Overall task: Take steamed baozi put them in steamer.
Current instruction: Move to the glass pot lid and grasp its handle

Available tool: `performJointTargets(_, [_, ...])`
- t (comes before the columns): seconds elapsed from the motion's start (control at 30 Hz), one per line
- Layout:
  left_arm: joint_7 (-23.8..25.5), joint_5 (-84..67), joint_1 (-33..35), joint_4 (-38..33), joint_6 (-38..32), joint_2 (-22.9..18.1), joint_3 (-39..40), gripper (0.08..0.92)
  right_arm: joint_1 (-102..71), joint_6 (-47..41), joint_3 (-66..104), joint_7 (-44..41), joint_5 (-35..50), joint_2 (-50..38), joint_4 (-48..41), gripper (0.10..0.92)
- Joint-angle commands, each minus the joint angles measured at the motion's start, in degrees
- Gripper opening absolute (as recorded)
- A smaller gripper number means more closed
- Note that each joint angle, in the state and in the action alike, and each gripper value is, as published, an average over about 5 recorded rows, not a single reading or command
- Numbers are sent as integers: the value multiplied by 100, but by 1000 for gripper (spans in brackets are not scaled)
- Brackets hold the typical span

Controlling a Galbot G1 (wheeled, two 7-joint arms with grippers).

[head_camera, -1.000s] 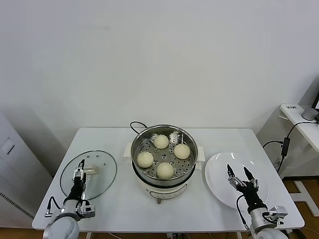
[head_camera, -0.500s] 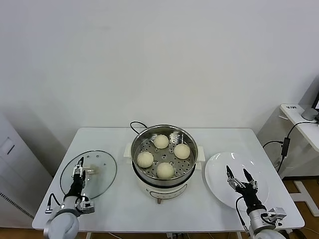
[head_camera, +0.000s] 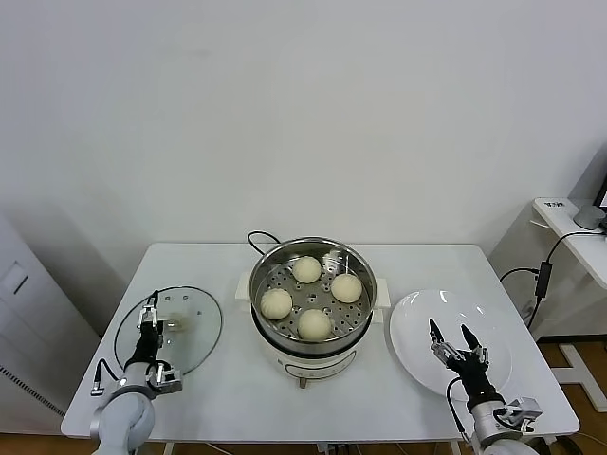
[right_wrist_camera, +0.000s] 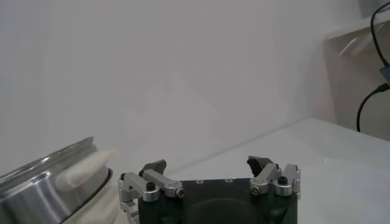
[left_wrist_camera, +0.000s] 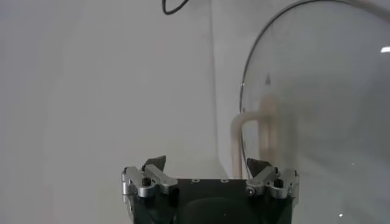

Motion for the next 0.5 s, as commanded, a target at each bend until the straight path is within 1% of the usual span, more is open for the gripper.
performJointTargets(0.03, [-138, -58, -301, 293, 29, -4, 15, 823, 12, 13, -4, -5, -16, 6, -54, 823])
performJointTargets(0.2, [-131, -126, -391, 375, 15, -43, 59, 823, 33, 13, -14, -9, -37, 17, -85, 823])
performJointTargets(0.5, [-170, -269, -569, 844, -55, -42, 55, 823, 32, 19, -15, -18, -50, 19, -102, 823])
